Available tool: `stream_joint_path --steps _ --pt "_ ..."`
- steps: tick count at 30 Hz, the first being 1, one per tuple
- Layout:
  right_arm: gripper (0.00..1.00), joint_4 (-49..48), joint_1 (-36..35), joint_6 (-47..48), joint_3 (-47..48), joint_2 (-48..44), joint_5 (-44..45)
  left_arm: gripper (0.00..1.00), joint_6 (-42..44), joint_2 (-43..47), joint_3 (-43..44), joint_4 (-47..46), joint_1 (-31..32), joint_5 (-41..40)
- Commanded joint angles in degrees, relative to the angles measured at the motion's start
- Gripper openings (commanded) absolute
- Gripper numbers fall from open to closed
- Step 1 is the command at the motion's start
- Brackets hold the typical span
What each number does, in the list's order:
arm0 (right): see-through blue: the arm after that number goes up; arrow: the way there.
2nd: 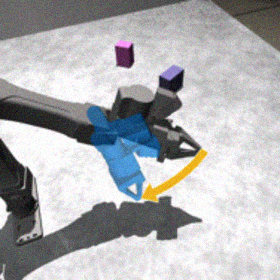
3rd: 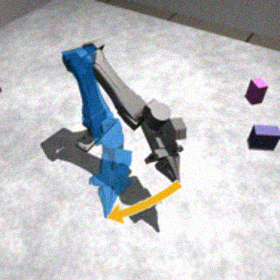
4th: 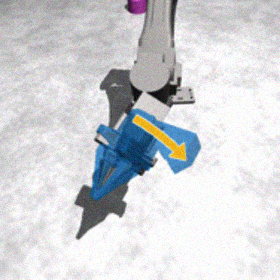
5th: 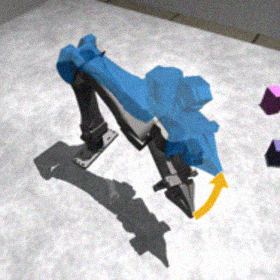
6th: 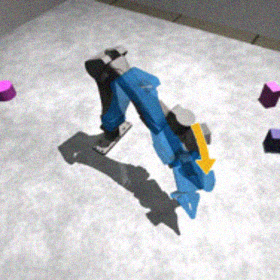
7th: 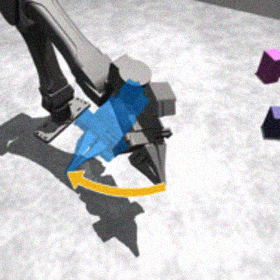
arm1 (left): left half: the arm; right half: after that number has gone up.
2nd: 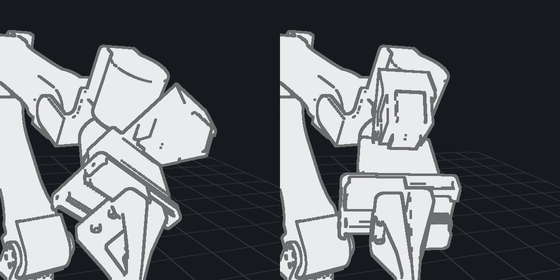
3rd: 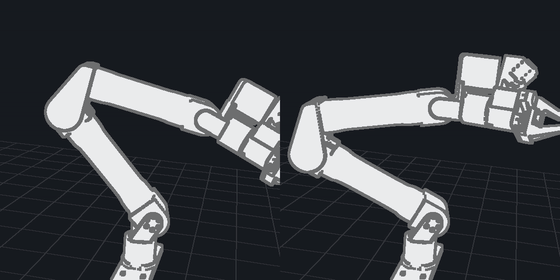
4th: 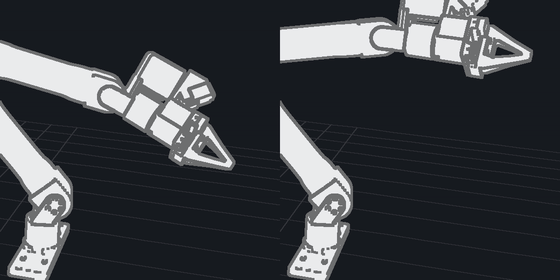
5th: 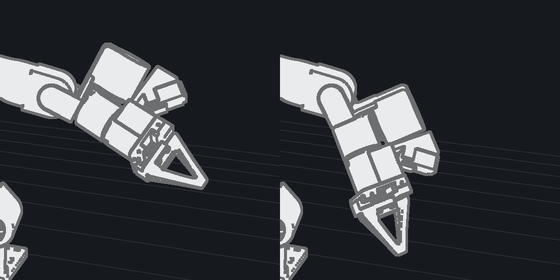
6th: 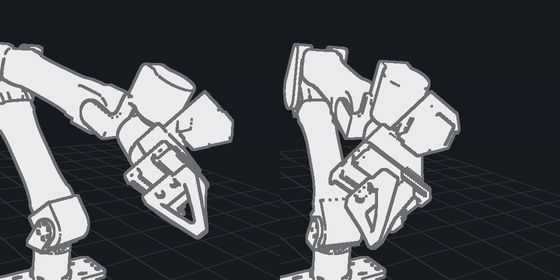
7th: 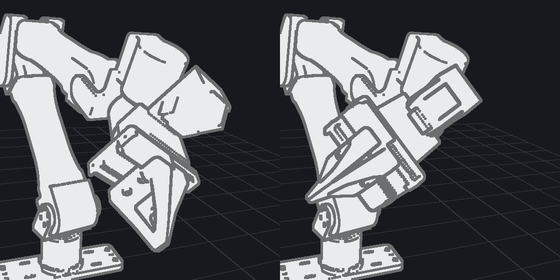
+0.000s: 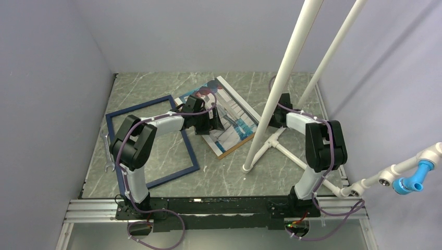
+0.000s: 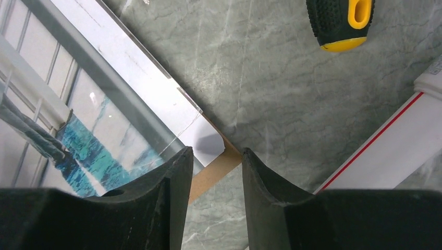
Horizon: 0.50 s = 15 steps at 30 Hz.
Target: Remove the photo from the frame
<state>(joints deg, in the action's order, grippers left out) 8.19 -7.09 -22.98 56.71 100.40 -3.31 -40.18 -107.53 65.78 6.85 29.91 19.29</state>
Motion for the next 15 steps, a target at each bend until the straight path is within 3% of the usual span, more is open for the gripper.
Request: stream_joint_path --steps 1,9,15 --pt "0.42 -0.92 -2.13 2.44 2.76 -0.43 3.14 0.93 -0.08 -1.28 -1.64 0.85 -0.03 -0.65" --pt "0.50 0.75 -4.34 4.66 3.88 -1.88 10.31 0.93 0.01 -1.11 -1.97 0.90 -0.09 -0.78" --pt "0.47 0.74 -4.58 3.83 5.22 0.57 6.64 0.93 -0.31 -1.32 -1.96 0.56 -0.13 -0.40"
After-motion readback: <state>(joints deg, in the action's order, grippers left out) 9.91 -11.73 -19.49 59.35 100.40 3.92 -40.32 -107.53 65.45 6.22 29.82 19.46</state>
